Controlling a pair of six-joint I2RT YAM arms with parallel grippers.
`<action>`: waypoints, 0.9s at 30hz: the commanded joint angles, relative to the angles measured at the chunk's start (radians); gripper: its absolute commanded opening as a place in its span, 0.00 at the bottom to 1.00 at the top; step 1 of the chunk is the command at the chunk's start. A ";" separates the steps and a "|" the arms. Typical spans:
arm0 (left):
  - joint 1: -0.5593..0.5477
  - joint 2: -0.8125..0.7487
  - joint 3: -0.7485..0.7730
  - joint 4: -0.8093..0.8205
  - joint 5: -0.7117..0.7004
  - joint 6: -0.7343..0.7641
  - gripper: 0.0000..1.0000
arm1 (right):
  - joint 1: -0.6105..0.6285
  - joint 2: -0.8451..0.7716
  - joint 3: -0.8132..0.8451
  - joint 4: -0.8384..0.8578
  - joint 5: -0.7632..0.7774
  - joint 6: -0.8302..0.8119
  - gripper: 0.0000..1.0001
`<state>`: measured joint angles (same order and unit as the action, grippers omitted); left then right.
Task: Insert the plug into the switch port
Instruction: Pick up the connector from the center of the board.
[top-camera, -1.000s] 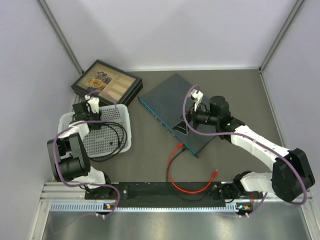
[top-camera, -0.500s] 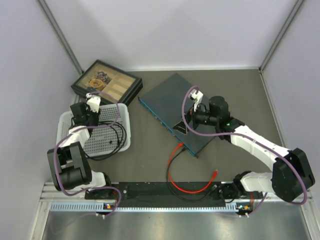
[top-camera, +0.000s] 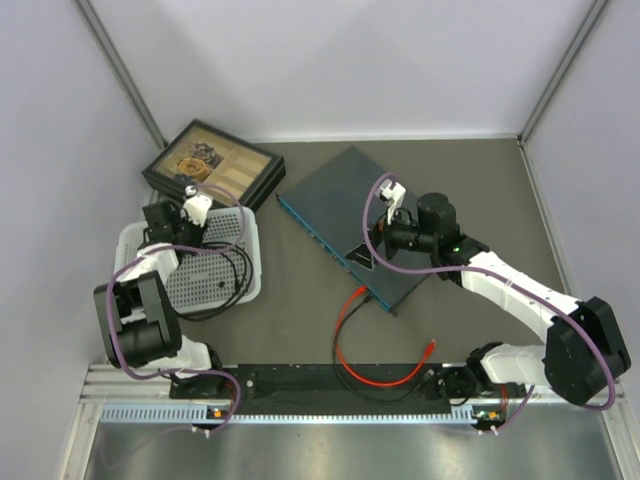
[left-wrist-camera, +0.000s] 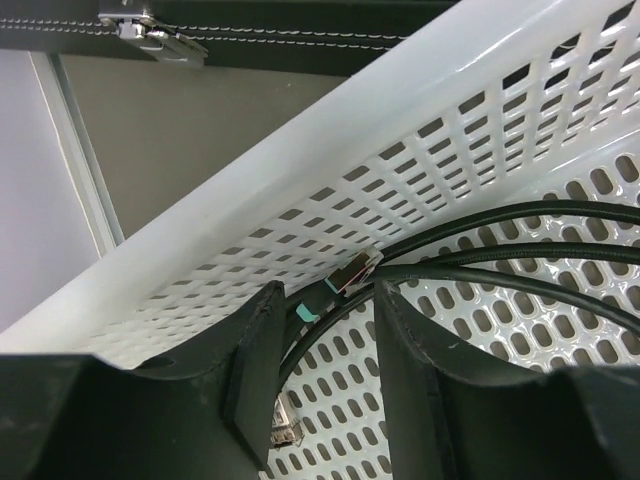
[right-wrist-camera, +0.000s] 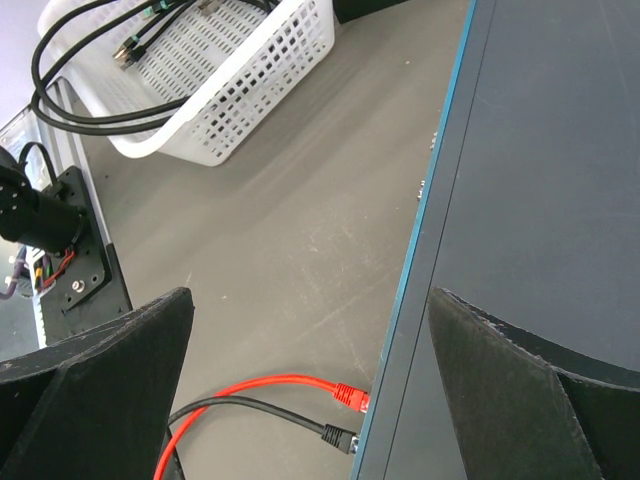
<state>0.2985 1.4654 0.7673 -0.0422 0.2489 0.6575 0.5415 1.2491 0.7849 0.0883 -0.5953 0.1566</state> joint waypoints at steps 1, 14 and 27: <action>-0.015 0.027 -0.003 0.031 0.049 0.048 0.45 | 0.017 -0.031 -0.001 0.031 -0.001 -0.017 0.99; -0.088 0.119 0.006 0.022 -0.049 0.060 0.51 | 0.017 -0.008 0.004 0.030 -0.003 -0.017 0.99; -0.171 0.165 0.040 -0.059 -0.161 0.025 0.29 | 0.017 -0.005 0.004 0.034 -0.006 -0.015 0.99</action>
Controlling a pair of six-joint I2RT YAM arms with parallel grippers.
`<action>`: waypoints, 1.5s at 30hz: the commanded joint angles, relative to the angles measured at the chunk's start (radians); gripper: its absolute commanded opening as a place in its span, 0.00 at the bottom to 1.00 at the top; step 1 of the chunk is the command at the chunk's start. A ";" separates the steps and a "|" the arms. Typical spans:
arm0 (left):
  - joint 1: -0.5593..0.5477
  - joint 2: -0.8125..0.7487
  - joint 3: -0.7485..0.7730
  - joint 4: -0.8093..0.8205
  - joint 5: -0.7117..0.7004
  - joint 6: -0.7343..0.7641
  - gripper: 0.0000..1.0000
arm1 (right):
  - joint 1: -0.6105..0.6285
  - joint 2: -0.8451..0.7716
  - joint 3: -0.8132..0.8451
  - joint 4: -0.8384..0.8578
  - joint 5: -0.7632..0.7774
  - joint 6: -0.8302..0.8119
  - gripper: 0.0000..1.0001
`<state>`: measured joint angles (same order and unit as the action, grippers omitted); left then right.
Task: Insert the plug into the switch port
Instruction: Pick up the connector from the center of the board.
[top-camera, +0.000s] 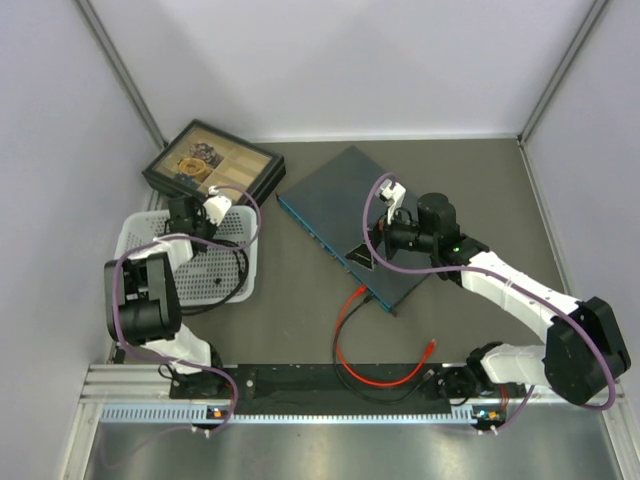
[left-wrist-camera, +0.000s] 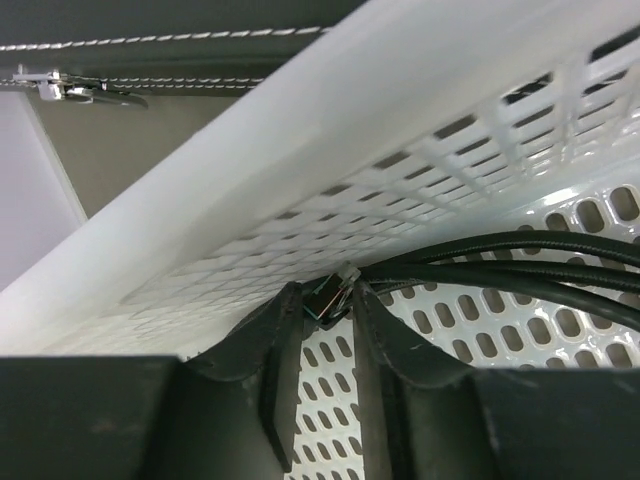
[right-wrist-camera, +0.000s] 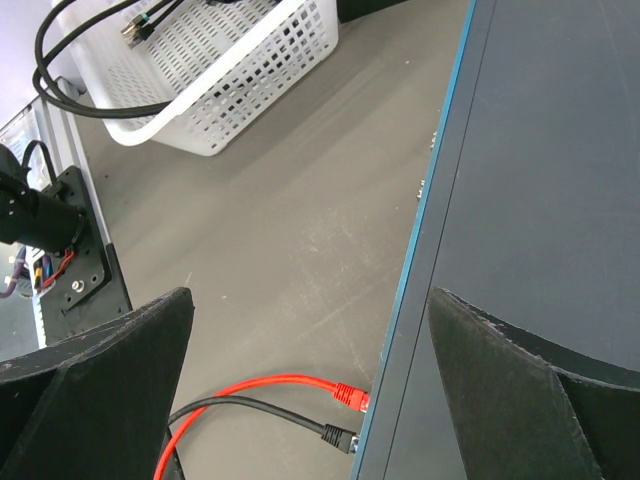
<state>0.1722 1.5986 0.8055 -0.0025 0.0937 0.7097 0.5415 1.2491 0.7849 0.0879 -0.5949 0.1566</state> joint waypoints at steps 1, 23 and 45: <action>-0.049 0.021 0.014 -0.114 0.003 -0.036 0.28 | 0.017 -0.005 0.004 0.035 -0.006 -0.015 0.99; -0.123 0.073 0.066 -0.281 -0.031 -0.182 0.38 | 0.015 0.010 0.007 0.047 -0.025 0.001 0.99; -0.148 -0.244 0.262 -0.476 -0.216 -0.297 0.00 | 0.017 0.052 0.030 0.019 -0.048 0.008 0.99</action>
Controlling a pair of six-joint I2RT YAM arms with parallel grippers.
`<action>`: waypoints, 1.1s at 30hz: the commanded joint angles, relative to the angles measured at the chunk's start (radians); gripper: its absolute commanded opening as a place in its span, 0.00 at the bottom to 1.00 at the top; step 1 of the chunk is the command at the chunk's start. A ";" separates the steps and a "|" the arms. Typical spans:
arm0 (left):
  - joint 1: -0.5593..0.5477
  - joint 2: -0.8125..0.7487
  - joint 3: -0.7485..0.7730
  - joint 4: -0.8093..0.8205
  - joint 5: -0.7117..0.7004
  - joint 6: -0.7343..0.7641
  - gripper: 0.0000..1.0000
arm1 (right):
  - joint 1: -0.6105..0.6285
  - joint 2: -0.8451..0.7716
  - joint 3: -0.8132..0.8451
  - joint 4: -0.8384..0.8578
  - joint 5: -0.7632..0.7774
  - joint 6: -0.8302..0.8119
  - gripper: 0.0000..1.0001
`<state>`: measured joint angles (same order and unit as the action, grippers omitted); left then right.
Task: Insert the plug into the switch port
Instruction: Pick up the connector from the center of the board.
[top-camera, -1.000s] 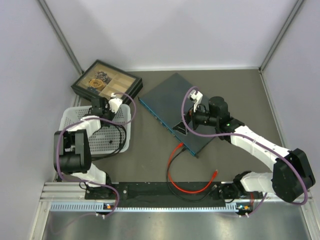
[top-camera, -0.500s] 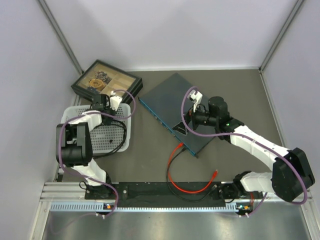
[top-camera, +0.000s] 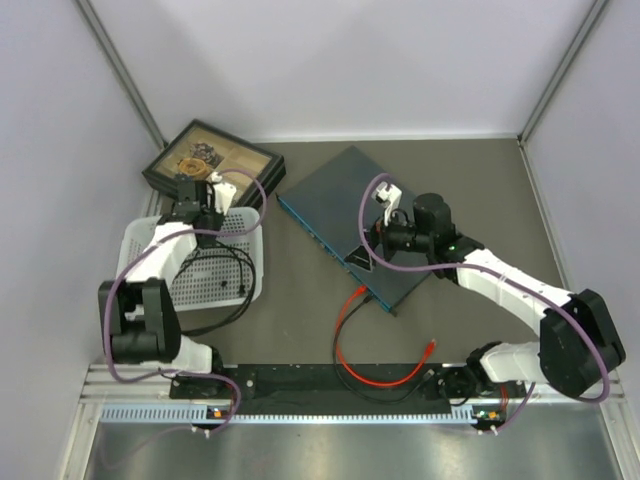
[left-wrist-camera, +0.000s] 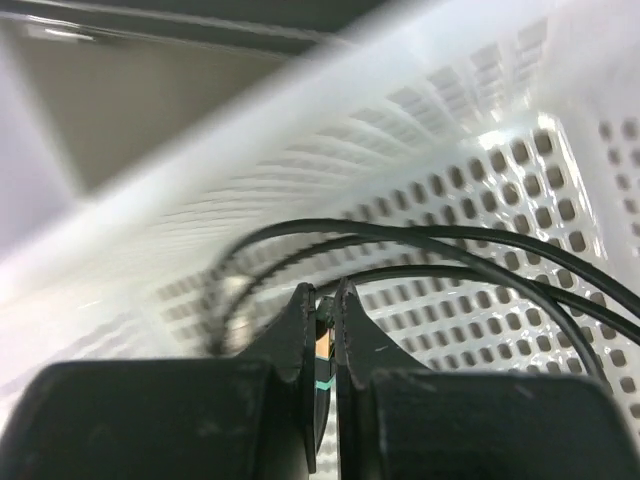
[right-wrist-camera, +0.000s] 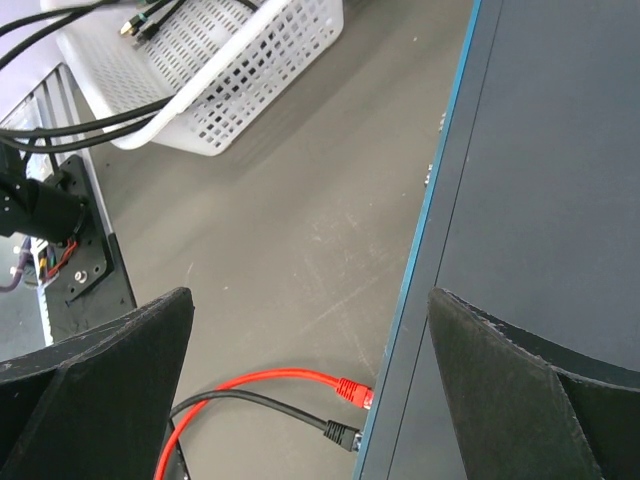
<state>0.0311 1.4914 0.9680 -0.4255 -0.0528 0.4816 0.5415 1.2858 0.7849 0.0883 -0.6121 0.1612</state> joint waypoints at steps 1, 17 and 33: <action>-0.007 -0.160 0.112 -0.061 -0.079 -0.075 0.00 | 0.017 0.020 0.037 0.010 -0.032 0.003 0.99; -0.118 -0.293 0.743 -0.039 0.023 -0.281 0.00 | 0.015 -0.057 0.093 -0.085 0.023 -0.005 0.99; -0.755 -0.054 0.687 0.053 0.087 -0.446 0.00 | 0.017 -0.284 -0.030 0.168 0.113 0.086 0.99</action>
<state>-0.6277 1.3876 1.7309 -0.4549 0.0113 0.1341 0.5426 1.0832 0.8040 0.0734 -0.5522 0.1951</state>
